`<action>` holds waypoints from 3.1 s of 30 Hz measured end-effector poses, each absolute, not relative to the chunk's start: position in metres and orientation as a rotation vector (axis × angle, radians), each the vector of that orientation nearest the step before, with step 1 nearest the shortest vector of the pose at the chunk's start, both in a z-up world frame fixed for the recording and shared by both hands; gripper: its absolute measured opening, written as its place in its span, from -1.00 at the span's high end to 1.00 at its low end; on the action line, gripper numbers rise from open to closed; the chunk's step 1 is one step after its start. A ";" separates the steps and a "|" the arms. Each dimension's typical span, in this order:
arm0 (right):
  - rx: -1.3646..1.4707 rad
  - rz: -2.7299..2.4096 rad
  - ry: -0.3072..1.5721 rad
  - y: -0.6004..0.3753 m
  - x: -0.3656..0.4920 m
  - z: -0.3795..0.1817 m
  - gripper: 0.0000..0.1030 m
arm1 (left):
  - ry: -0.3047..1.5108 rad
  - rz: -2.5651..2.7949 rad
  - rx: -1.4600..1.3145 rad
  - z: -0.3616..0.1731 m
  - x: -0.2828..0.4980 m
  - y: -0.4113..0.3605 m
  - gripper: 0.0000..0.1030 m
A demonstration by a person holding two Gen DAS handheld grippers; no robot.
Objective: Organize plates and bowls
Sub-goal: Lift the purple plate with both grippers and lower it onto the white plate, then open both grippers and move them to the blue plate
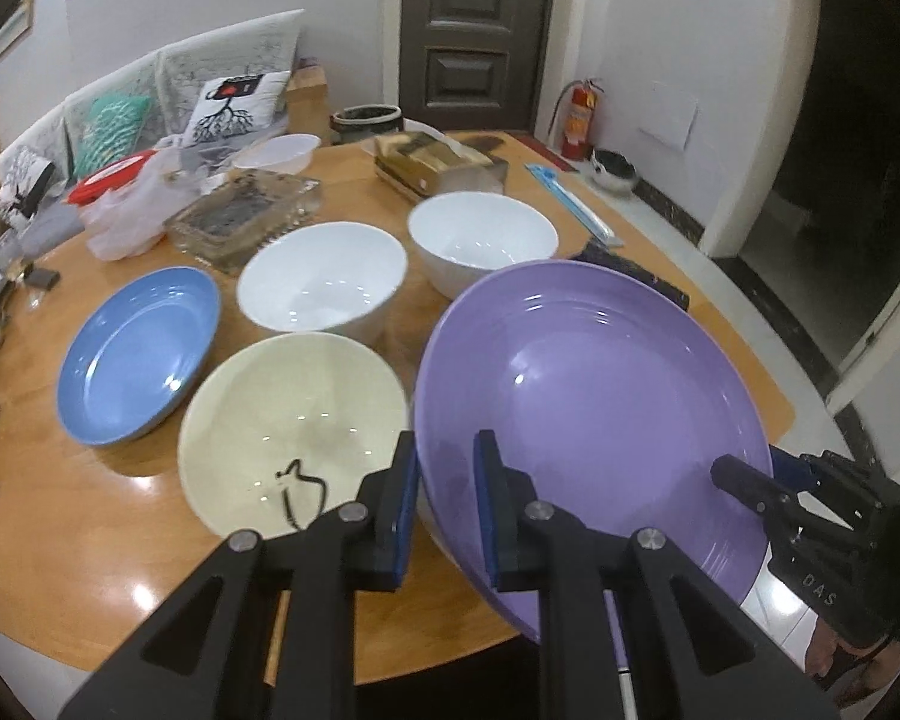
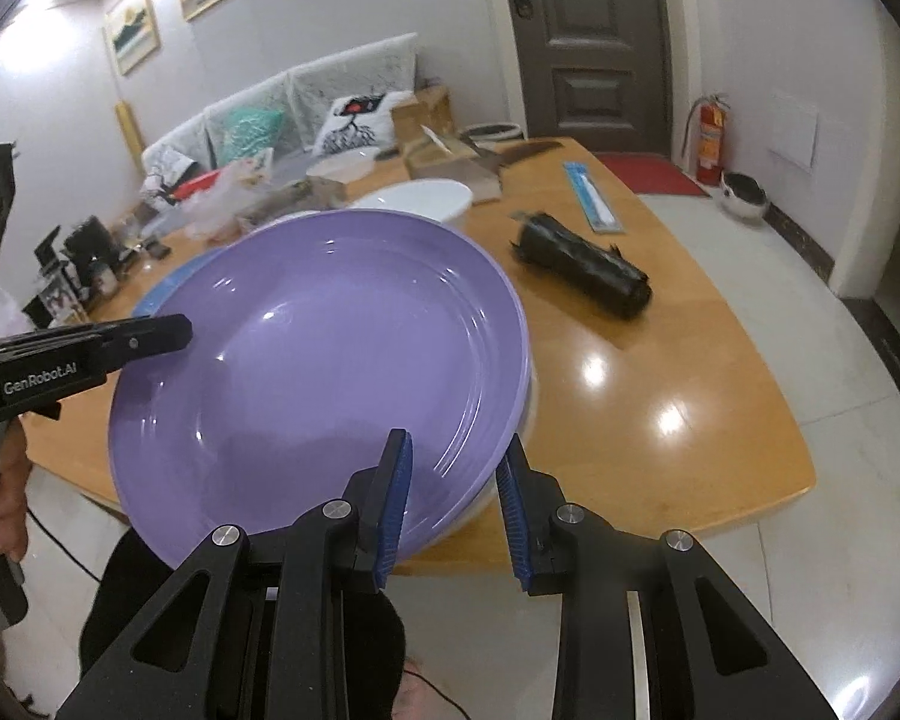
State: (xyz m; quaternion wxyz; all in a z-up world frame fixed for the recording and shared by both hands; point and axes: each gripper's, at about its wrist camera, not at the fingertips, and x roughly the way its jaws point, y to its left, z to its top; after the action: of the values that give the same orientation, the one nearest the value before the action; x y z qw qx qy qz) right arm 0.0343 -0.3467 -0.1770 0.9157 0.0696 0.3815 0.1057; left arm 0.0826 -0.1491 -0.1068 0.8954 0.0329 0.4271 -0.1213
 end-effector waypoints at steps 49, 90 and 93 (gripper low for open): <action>-0.068 0.142 0.887 -0.312 0.075 -0.206 0.15 | 1.032 -0.219 0.216 -0.158 0.104 -0.159 0.50; -0.139 0.475 0.958 -0.021 0.191 -0.145 -0.02 | 0.897 -0.009 -0.213 -0.138 0.168 0.196 0.06; -0.152 0.445 1.004 -0.011 0.208 -0.157 -0.02 | 0.913 0.001 -0.217 -0.154 0.188 0.205 0.06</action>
State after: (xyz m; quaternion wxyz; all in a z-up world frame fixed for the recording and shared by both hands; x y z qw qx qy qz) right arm 0.2082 -0.0113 -0.1568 0.8504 -0.0722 0.4765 0.2111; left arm 0.1877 0.2048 -0.1537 0.8919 -0.1045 0.4401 0.0006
